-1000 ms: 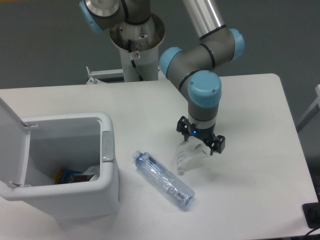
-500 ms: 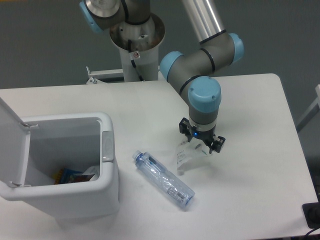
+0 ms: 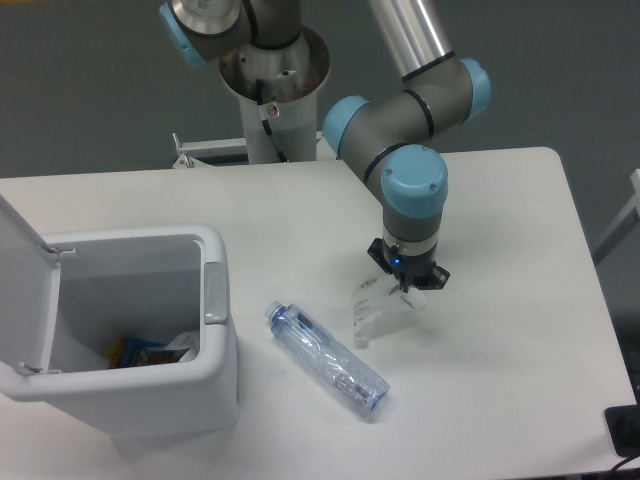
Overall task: Place the trash in the trash can
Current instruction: 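Lift the bag and carry it over the white trash bin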
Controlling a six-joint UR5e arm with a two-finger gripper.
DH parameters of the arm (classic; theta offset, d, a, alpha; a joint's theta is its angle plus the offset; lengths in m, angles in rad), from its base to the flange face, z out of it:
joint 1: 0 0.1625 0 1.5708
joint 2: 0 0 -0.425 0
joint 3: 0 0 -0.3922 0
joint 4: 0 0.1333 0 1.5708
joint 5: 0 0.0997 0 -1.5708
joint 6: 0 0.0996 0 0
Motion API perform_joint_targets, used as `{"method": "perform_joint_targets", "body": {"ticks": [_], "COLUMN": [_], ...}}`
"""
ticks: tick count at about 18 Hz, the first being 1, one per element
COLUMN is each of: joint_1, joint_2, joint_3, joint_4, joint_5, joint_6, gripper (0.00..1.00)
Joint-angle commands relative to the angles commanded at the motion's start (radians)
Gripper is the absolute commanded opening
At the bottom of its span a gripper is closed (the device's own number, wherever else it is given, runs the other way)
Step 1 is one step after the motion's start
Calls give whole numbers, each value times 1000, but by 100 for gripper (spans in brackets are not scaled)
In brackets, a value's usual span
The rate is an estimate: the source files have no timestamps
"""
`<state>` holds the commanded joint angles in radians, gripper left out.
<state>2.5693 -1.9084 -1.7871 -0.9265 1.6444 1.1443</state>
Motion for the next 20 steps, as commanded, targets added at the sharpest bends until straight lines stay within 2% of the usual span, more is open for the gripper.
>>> {"method": "perform_joint_targets", "body": {"ticks": [3,4,5,6,7,8,10,13,15,20], "joint_1": [46,60,84,106,104,103,86,8,-40,-214], "joint_2": [60,66,116,141,152,187,244,279,304,325], "joint_3": [29,38,58,73,95,124,169,236,258,250], "joint_4": [-17,-21,-23,-18,-14,-14,-8,-6,-6,8], "joint_5": [-47,-98,-195,-304,-374,-441,-480,-495,-495,-494], "joint_6": [2,0,-32,-145,-247,-396,-564,-743,-822,-854], "gripper": [0,0,0,0,0,0,0,0,0,0]}}
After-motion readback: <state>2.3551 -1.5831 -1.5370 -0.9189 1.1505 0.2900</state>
